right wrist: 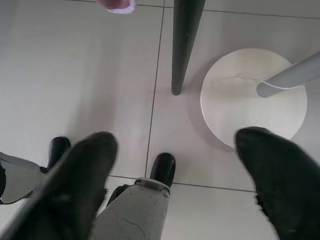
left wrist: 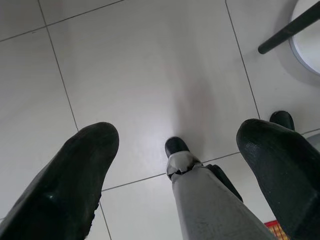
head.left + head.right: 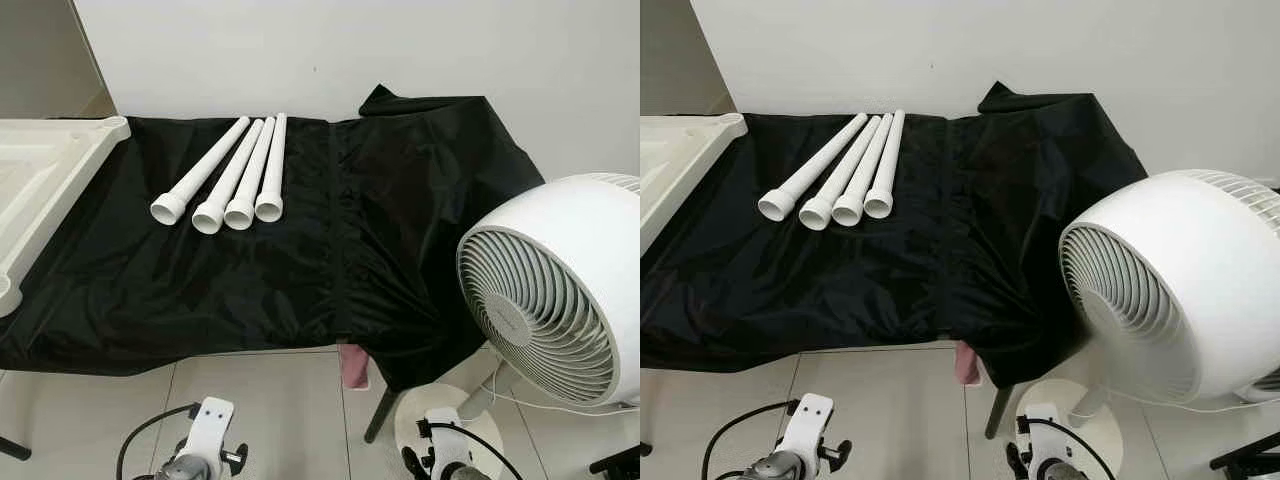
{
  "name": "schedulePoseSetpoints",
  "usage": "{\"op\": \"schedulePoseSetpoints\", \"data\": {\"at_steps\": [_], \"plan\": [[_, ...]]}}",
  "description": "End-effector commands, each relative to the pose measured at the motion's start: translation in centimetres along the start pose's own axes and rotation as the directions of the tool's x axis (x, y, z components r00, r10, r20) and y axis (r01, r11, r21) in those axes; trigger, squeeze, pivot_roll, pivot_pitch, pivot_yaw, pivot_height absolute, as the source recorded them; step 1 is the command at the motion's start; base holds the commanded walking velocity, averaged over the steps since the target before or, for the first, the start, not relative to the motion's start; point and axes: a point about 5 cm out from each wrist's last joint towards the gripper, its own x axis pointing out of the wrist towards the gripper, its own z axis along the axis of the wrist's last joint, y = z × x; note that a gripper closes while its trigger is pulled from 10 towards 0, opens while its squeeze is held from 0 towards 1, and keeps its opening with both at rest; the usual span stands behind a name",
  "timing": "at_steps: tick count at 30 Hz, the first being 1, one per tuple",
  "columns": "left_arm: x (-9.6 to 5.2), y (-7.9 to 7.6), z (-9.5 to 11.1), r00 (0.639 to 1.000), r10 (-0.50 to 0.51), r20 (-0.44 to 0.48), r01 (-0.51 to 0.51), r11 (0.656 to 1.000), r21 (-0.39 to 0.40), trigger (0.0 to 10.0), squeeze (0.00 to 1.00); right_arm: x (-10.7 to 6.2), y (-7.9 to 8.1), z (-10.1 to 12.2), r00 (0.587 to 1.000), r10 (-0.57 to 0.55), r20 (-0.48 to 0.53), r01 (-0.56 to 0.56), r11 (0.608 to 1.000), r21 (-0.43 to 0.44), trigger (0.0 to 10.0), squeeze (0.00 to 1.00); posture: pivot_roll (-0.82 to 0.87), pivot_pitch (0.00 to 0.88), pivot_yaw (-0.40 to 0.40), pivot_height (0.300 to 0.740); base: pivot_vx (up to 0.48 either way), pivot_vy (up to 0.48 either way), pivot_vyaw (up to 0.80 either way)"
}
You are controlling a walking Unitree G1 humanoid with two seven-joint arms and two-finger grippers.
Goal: Building children table
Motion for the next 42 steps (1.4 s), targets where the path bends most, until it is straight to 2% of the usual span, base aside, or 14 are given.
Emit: {"op": "schedulePoseSetpoints", "data": {"at_steps": [1,2,3,4,5,6,7,8,13,17,23,28,35,42], "plan": [[-0.1,-0.1,-0.6,1.0,0.003,-0.013,-0.002,1.0,0.02,10.0,1.0,-0.1,0.1,-0.5,1.0,-0.008,-0.01,0.008,1.0,-0.017,10.0,1.0,-0.03,0.0,0.024,0.74,0.0,0.0,0.0],[-0.1,-0.1,-0.6,1.0,0.001,-0.008,-0.001,1.0,0.015,10.0,1.0,-0.1,0.2,-0.5,1.0,-0.01,-0.009,0.01,0.999,-0.032,10.0,1.0,-0.03,0.0,0.024,0.74,0.0,0.0,0.0],[-0.2,-0.1,-0.7,1.0,-0.002,-0.01,0.002,1.0,0.002,10.0,0.21,-0.2,0.1,-0.6,1.0,-0.021,-0.012,0.02,0.999,-0.035,10.0,1.0,-0.03,0.0,0.03,0.74,0.0,0.0,0.0],[-0.2,-0.1,-0.7,1.0,-0.002,-0.01,0.002,1.0,0.002,10.0,0.21,-0.2,0.1,-0.6,1.0,-0.021,-0.012,0.02,0.999,-0.035,10.0,1.0,-0.03,0.0,0.03,0.74,0.0,0.0,0.0],[-0.2,-0.2,-0.9,1.0,-0.004,-0.015,0.003,1.0,-0.008,10.0,0.0,-0.2,0.0,-0.6,1.0,-0.025,-0.012,0.024,0.999,-0.031,10.0,1.0,-0.03,0.0,0.025,0.74,0.0,0.0,0.0],[-0.2,-0.2,-0.9,1.0,-0.004,-0.015,0.003,1.0,-0.008,10.0,0.0,-0.2,0.0,-0.6,1.0,-0.025,-0.012,0.024,0.999,-0.031,10.0,1.0,-0.03,0.0,0.025,0.74,0.0,0.0,0.0],[-0.3,-0.1,-1.0,1.0,0.001,-0.017,-0.001,1.0,0.007,10.0,0.0,-0.2,0.1,-0.7,1.0,-0.021,-0.01,0.021,0.999,-0.034,10.0,0.16,-0.02,0.0,0.021,0.74,0.0,0.0,0.0],[-0.3,0.0,-1.1,1.0,0.01,-0.017,-0.009,1.0,0.01,10.0,0.0,-0.3,0.1,-0.7,1.0,-0.017,-0.006,0.017,0.999,-0.035,10.0,0.0,-0.03,0.0,0.021,0.74,0.0,0.0,0.0],[-0.5,0.4,-1.7,0.998,0.045,-0.045,-0.044,0.999,0.019,10.0,0.0,-0.4,0.0,-0.9,1.0,-0.013,-0.01,0.012,1.0,-0.013,10.0,0.0,-0.03,0.0,0.024,0.74,0.0,0.0,0.0],[-0.5,0.7,-1.8,0.995,0.081,-0.057,-0.081,0.997,0.006,10.0,0.0,-0.4,-0.5,-0.9,0.998,-0.059,-0.005,0.059,0.998,-0.038,10.0,0.0,-0.03,0.0,0.044,0.74,0.0,0.0,0.0],[-0.6,0.6,-2.1,0.996,0.073,-0.05,-0.075,0.997,-0.032,10.0,0.0,-0.3,-0.1,-0.7,0.997,-0.072,0.006,0.072,0.997,-0.01,10.0,0.0,-0.03,0.0,0.062,0.74,0.0,0.0,0.0],[-0.9,0.8,-2.8,0.993,0.089,-0.075,-0.089,0.996,-0.005,10.0,0.0,-0.3,0.6,-1.1,0.997,-0.073,-0.005,0.072,0.995,-0.065,10.0,0.0,-0.02,0.0,0.059,0.74,0.0,0.0,0.0],[-1.0,1.4,-3.1,0.989,0.124,-0.083,-0.127,0.991,-0.035,10.0,0.0,-0.5,1.0,-1.8,0.998,-0.061,-0.026,0.059,0.996,-0.062,10.0,0.0,-0.01,0.0,0.053,0.74,0.0,0.0,0.0],[-1.0,1.1,-3.0,0.989,0.124,-0.076,-0.125,0.992,-0.012,10.0,0.0,-0.4,1.0,-1.4,0.997,-0.068,-0.018,0.067,0.994,-0.087,10.0,0.0,0.0,0.0,0.03,0.74,0.0,0.0,0.0]]}}
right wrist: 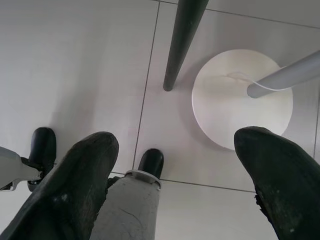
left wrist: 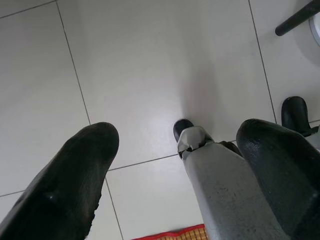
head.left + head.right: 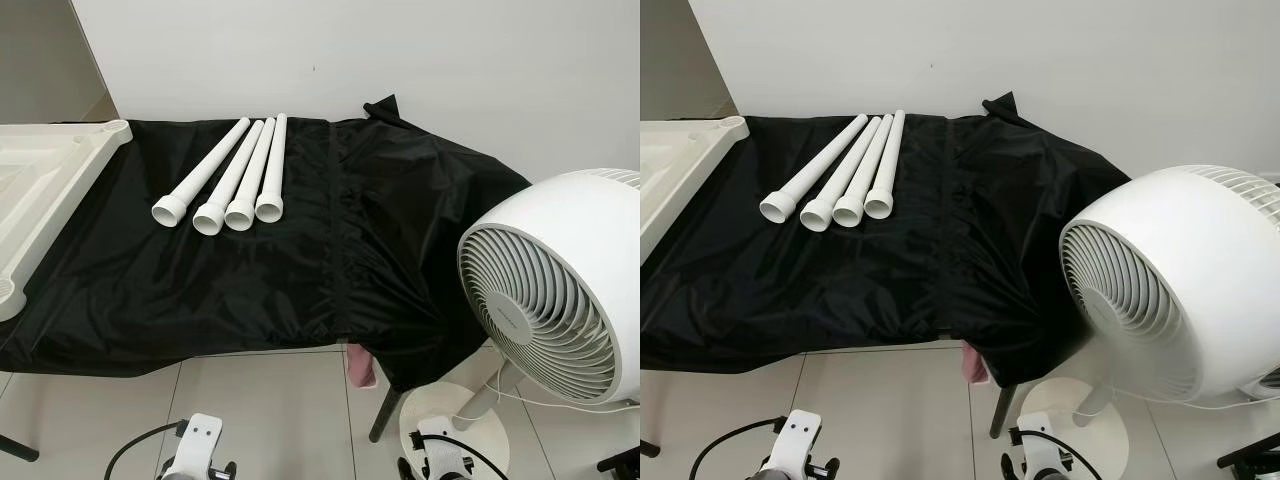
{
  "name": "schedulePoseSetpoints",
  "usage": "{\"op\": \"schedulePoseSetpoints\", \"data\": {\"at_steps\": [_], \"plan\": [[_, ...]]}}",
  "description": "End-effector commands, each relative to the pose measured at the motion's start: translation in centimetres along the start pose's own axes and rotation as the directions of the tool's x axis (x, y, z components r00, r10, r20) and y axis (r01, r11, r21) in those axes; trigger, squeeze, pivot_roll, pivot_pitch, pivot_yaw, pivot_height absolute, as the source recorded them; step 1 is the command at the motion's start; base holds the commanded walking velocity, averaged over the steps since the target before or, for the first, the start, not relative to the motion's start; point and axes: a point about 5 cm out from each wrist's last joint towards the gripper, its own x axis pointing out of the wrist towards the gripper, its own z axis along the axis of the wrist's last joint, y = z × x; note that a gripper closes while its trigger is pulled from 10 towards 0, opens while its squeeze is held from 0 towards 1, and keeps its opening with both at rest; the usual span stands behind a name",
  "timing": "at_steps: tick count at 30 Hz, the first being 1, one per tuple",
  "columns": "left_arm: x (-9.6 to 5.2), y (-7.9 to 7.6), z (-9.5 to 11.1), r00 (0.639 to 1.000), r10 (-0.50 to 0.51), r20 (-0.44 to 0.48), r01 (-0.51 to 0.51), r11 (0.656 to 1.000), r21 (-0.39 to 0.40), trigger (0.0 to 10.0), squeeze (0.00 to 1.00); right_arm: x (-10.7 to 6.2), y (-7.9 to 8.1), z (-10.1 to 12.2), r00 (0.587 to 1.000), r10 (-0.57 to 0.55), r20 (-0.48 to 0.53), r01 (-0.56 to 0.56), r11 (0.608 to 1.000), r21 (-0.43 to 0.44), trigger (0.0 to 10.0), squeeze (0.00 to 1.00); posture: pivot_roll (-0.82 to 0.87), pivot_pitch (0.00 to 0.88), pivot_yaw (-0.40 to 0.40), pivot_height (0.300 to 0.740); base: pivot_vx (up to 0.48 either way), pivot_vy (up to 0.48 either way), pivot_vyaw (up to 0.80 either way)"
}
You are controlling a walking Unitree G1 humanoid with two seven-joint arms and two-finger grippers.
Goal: Building children table
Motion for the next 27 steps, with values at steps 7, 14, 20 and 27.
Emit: {"op": "schedulePoseSetpoints", "data": {"at_steps": [7,14,20,27], "plan": [[0.0,-0.3,-0.4,0.996,0.082,-0.021,-0.081,0.995,0.06,10.0,0.0,-0.1,0.3,-0.5,0.999,0.025,-0.039,-0.028,0.997,-0.076,10.0,0.0,-0.01,0.0,0.024,0.74,0.0,0.0,0.0],[0.1,-0.6,-0.4,0.996,0.08,-0.036,-0.075,0.991,0.109,10.0,0.0,0.0,-0.1,-0.5,0.999,0.004,-0.049,-0.008,0.997,-0.079,10.0,0.0,-0.01,0.0,0.029,0.74,0.0,0.0,0.0],[0.1,-1.0,-0.8,0.998,0.042,-0.052,-0.034,0.989,0.145,10.0,0.0,-0.5,-0.1,-1.7,0.996,0.004,-0.086,-0.012,0.996,-0.093,10.0,0.0,-0.01,0.0,0.026,0.74,0.0,0.0,0.0],[-0.1,-0.9,-1.4,0.996,0.045,-0.075,-0.037,0.993,0.111,10.0,0.0,-0.6,-0.2,-2.2,0.995,-0.023,-0.1,0.017,0.998,-0.063,10.0,0.0,-0.01,0.0,0.033,0.74,0.0,0.0,0.0]]}}
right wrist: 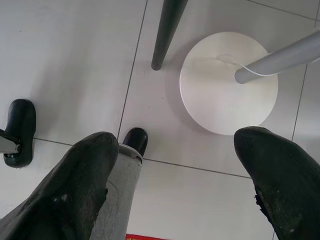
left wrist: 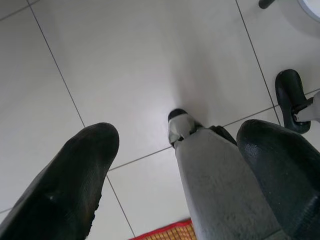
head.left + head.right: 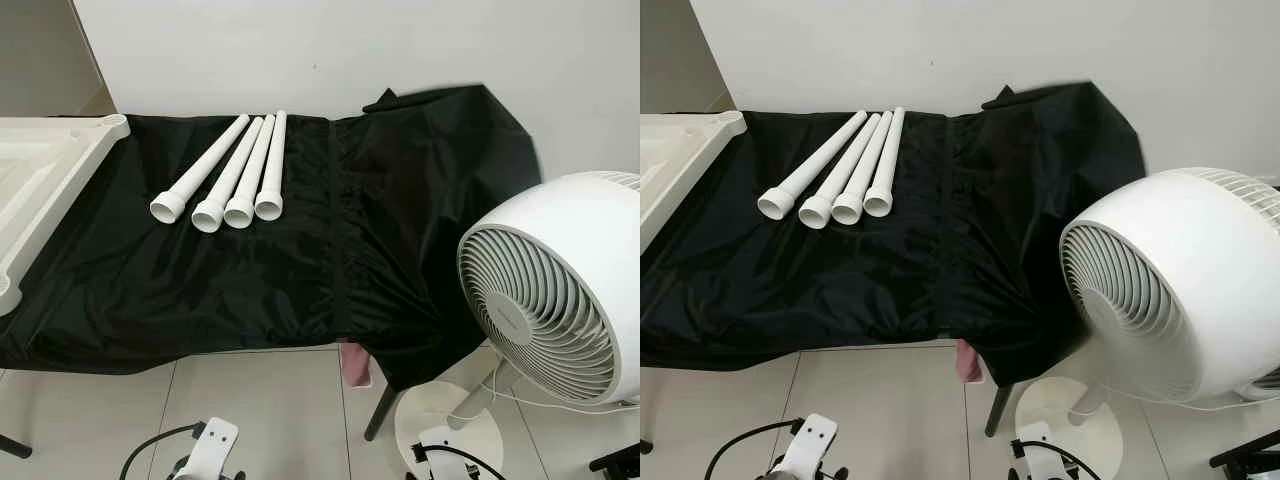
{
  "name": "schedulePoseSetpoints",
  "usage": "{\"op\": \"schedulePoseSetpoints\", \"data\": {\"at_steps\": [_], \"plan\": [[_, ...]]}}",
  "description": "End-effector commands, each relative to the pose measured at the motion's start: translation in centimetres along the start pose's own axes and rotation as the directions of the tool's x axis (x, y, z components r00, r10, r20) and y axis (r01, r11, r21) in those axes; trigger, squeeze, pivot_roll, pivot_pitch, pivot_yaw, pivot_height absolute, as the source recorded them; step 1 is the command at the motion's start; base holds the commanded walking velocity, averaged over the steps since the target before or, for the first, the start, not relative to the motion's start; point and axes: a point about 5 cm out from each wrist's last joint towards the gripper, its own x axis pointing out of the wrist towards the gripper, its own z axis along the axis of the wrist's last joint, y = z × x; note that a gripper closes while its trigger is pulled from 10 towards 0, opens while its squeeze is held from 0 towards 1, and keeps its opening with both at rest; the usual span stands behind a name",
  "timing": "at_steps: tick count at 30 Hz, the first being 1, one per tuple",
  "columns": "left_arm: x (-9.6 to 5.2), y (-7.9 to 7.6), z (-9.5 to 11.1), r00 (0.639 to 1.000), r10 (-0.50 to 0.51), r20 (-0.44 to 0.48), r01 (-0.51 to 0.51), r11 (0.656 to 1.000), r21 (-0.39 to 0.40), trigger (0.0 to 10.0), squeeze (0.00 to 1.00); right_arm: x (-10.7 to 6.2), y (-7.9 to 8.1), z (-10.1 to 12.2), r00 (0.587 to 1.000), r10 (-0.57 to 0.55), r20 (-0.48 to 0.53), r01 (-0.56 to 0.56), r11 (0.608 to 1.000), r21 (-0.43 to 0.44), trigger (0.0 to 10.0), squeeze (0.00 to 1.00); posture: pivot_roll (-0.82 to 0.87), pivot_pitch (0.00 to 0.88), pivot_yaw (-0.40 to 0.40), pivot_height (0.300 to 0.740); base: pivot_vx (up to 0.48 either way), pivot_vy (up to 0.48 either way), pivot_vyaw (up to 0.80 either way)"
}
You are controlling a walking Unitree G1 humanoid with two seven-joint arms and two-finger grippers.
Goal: Building children table
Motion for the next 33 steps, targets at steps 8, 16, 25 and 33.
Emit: {"op": "schedulePoseSetpoints", "data": {"at_steps": [8,16,25,33], "plan": [[-0.18,0.44,-0.9,0.995,0.09,-0.04,-0.088,0.995,0.054,10.0,0.0,-0.21,0.57,-0.87,0.999,0.0,-0.038,0.001,1.0,0.011,10.0,0.0,0.0,0.0,0.039,0.74,0.0,0.08,0.0],[-0.11,0.29,-0.72,0.995,0.088,-0.037,-0.085,0.995,0.053,10.0,0.0,-0.17,0.57,-0.74,0.999,-0.005,-0.034,0.005,1.0,0.012,10.0,0.0,0.0,0.0,0.044,0.74,0.0,0.321,0.0],[-0.17,0.65,-0.67,0.994,0.099,-0.035,-0.098,0.994,0.052,10.0,0.0,-0.26,0.81,-0.97,0.999,-0.006,-0.037,0.007,1.0,0.031,10.0,0.0,0.0,0.0,0.047,0.74,0.0,0.328,0.0],[-0.12,0.58,-0.5,0.995,0.096,-0.029,-0.095,0.994,0.059,10.0,0.0,-0.31,0.73,-1.15,0.999,-0.01,-0.043,0.012,0.999,0.038,10.0,0.0,0.0,0.0,0.048,0.74,0.0,0.333,0.0]]}}
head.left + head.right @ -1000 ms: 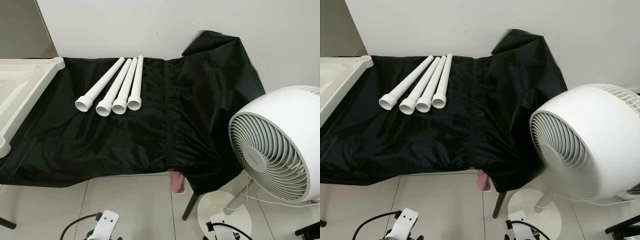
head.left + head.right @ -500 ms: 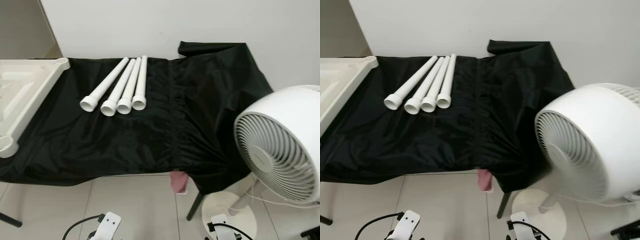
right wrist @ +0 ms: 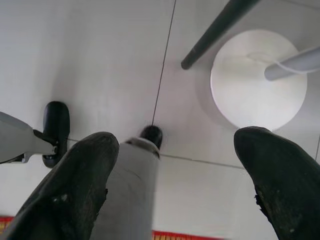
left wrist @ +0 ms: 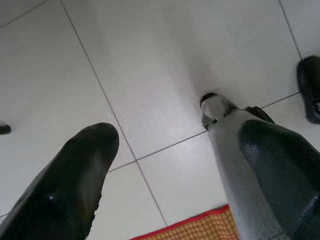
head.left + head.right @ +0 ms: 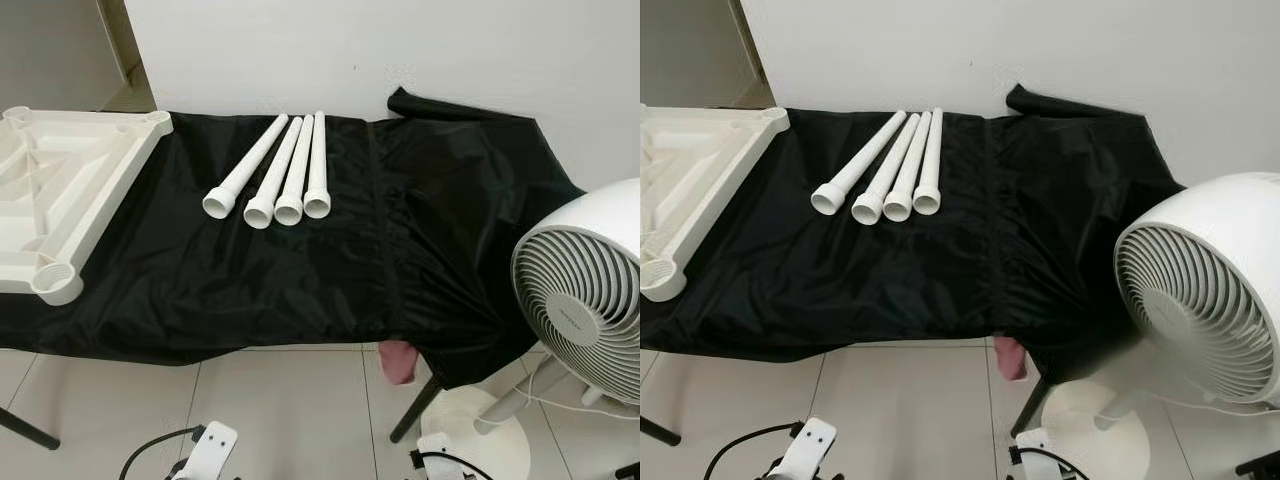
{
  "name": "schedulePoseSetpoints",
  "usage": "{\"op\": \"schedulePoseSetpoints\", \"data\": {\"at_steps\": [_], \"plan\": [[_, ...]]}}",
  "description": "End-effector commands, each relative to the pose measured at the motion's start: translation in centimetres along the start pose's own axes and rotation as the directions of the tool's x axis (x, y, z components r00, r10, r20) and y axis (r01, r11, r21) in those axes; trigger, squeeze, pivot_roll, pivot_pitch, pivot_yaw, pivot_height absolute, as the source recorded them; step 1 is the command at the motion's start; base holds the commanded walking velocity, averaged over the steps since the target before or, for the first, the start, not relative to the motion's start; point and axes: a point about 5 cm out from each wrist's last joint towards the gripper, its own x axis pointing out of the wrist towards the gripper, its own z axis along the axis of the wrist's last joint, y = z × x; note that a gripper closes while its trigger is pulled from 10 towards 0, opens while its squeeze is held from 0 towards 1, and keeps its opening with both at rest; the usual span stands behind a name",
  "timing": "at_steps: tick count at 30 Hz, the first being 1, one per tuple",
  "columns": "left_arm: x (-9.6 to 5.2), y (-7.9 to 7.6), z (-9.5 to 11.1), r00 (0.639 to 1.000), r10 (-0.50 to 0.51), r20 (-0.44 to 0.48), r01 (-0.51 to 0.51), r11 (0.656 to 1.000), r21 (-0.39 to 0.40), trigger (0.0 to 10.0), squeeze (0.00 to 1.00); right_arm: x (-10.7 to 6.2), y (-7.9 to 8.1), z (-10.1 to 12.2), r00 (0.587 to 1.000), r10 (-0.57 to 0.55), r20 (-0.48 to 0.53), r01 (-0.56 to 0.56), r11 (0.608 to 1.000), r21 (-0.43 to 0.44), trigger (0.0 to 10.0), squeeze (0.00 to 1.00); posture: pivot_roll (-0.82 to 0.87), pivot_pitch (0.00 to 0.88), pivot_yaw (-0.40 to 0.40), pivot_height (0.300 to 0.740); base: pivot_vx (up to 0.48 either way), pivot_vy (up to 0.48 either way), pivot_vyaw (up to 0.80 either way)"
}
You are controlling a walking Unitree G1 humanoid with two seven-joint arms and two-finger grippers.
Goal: Building children table
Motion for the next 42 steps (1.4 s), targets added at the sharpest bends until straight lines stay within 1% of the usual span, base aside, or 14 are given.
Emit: {"op": "schedulePoseSetpoints", "data": {"at_steps": [1,10,22,26,30,33,34,38,41,42], "plan": [[-0.1,0.4,-0.4,0.995,0.1,-0.02,-0.1,0.995,0.003,10.0,0.0,-0.1,-0.1,-0.4,1.0,-0.007,-0.017,0.007,1.0,0.012,10.0,0.0,0.0,0.0,0.048,0.74,0.0,0.337,0.0],[0.0,0.2,-0.2,0.995,0.098,-0.014,-0.098,0.995,0.001,10.0,0.0,-0.1,-0.2,-0.5,1.0,-0.004,-0.021,0.004,1.0,0.006,10.0,0.0,0.0,0.0,0.04,0.74,0.0,0.337,0.0],[0.0,0.0,-0.2,0.995,0.095,-0.011,-0.095,0.996,0.003,10.0,0.0,-0.1,-0.3,-0.4,1.0,0.009,-0.021,-0.009,1.0,-0.022,10.0,0.0,0.01,0.0,0.024,0.74,0.0,0.35,0.0],[0.0,0.0,-0.2,0.996,0.089,0.004,-0.089,0.996,0.004,10.0,0.0,0.0,-0.3,-0.2,1.0,0.014,-0.014,-0.015,0.999,-0.033,10.0,0.0,0.01,0.0,0.022,0.74,0.0,0.072,0.0],[0.0,-0.1,0.2,0.996,0.077,0.036,-0.079,0.996,0.033,10.0,0.0,0.0,-0.4,0.1,1.0,0.013,-0.003,-0.013,0.999,-0.036,10.0,0.0,0.01,0.0,0.019,0.74,0.0,0.0,0.0],[0.0,-0.1,0.3,0.996,0.071,0.047,-0.073,0.997,0.038,10.0,0.0,0.1,-0.5,0.2,1.0,0.008,0.005,-0.007,0.999,-0.035,10.0,0.0,0.01,0.0,0.018,0.74,0.0,0.0,0.0],[0.0,-0.1,0.6,0.997,0.048,0.068,-0.052,0.997,0.057,10.0,0.0,0.1,-0.7,0.6,1.0,0.005,0.028,-0.004,0.998,-0.058,10.0,0.0,0.01,0.0,0.023,0.74,0.0,0.0,0.0],[0.0,0.0,0.7,0.996,0.033,0.077,-0.039,0.997,0.07,10.0,0.0,0.2,-0.8,0.9,0.999,0.008,0.042,-0.005,0.998,-0.07,10.0,0.0,0.01,0.0,0.026,0.74,0.0,0.0,0.0],[-0.1,0.2,1.0,0.995,0.004,0.1,-0.016,0.993,0.118,10.0,0.0,0.2,-1.3,1.6,0.996,0.007,0.088,-0.002,0.998,-0.057,10.0,0.0,0.01,0.0,0.029,0.74,0.0,0.0,0.0],[-0.2,0.4,1.2,0.993,-0.008,0.115,-0.007,0.991,0.13,10.0,0.0,0.2,-1.4,1.9,0.994,0.009,0.105,-0.002,0.998,-0.067,10.0,0.0,0.0,0.0,0.029,0.74,0.0,0.0,0.0]]}}
